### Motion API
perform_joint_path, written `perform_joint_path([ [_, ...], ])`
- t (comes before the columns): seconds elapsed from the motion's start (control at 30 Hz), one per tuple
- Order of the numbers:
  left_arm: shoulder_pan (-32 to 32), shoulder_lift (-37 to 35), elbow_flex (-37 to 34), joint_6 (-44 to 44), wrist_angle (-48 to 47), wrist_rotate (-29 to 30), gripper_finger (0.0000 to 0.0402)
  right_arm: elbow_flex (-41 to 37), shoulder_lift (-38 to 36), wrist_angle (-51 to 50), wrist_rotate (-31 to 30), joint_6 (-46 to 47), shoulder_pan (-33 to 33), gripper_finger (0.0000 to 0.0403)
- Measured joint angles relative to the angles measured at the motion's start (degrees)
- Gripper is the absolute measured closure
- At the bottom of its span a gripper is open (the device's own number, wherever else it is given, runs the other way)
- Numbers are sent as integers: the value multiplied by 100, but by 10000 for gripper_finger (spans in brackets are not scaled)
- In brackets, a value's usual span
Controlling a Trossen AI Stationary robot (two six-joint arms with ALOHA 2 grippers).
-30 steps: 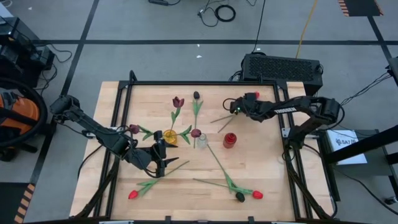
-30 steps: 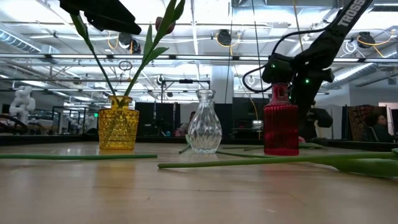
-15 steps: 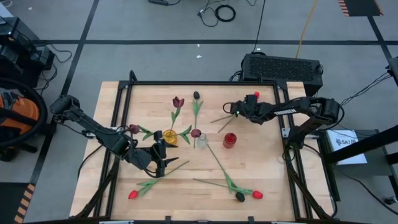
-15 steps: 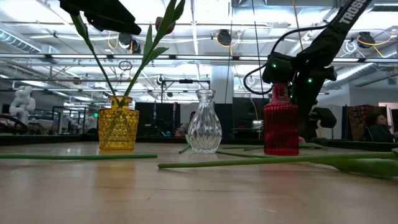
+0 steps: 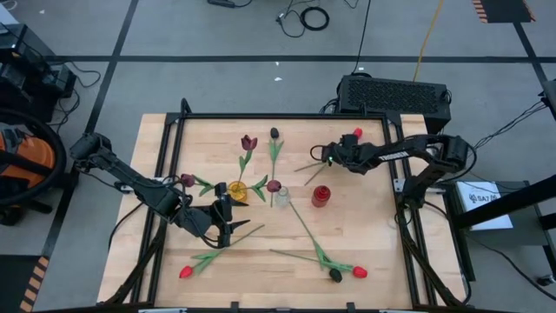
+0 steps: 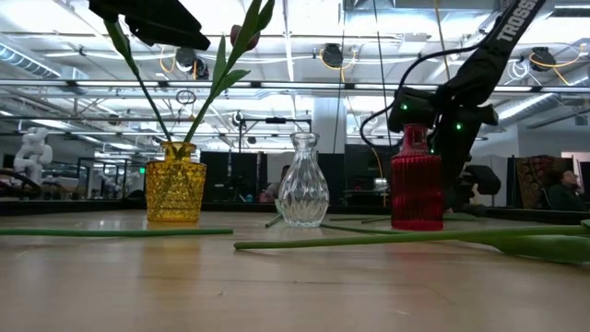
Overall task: Sort flowers into vase by color
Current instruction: Put the top pink tulip into the transparent vase
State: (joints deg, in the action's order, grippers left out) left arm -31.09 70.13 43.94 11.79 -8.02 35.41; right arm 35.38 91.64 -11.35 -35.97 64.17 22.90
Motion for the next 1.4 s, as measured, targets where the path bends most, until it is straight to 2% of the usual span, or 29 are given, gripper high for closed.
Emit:
perform_joint_path([
  [0.27,0,0,0,-4,-1,-1,178,0,163,545,5,-483,202,188],
  [0.43,0,0,0,-2,-6,-1,178,0,163,1242,102,-1544,461,188],
  [0.53,0,0,0,0,-14,-1,178,0,163,1401,477,-1931,634,188],
  [0.67,0,0,0,0,-49,-1,178,0,163,1277,741,-1914,648,188],
  [1.0,0,-2,0,-4,-225,-1,178,0,163,1123,779,-1428,352,188],
  [1.4,0,-1,0,143,-241,-1,178,0,163,851,632,-1233,730,188],
])
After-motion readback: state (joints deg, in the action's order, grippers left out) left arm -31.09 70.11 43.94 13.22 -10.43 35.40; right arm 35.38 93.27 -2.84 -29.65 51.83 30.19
